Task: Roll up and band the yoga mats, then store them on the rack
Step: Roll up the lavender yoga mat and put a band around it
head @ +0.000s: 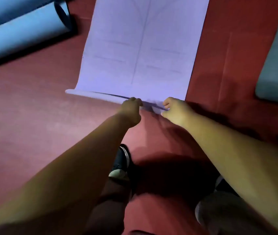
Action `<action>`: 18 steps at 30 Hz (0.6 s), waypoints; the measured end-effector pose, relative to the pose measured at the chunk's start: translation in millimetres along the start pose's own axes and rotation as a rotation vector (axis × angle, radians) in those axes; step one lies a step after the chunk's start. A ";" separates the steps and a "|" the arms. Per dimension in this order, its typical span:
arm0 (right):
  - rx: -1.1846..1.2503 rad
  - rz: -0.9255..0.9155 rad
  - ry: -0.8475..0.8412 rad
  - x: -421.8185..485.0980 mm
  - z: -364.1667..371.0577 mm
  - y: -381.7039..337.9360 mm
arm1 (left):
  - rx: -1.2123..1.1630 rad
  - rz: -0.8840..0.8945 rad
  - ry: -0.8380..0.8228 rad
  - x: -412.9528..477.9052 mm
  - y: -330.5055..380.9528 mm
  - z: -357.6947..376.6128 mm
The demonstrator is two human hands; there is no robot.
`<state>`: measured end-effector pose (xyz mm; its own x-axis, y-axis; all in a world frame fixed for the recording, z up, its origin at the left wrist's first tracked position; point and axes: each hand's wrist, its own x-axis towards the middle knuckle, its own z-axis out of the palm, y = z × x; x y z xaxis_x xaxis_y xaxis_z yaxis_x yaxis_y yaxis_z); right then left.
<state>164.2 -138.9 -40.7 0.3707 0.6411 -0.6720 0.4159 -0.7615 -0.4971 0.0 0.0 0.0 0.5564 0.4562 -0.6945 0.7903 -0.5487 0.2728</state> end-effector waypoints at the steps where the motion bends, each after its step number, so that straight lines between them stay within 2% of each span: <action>1: -0.064 -0.028 -0.004 6.7 9.7 2.9 | 0.042 0.011 -0.002 8.8 -3.8 6.9; 4: -0.166 -0.078 0.020 22.9 30.7 9.4 | 0.177 0.021 0.006 34.3 -19.7 25.2; 7: -0.159 -0.063 0.038 40.6 40.8 17.3 | 0.307 0.067 -0.007 52.3 -27.7 35.8; 10: -0.119 -0.061 0.059 59.4 32.0 20.3 | 0.373 0.122 0.068 69.1 -36.6 39.9; 18: -0.012 -0.149 0.142 73.5 -21.2 17.3 | 0.571 0.184 0.481 97.7 -41.8 21.7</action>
<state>216.3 -103.0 -87.1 0.4174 0.7545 -0.5066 0.4846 -0.6563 -0.5783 15.8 52.3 -93.7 0.8200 0.5052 -0.2692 0.4917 -0.8624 -0.1206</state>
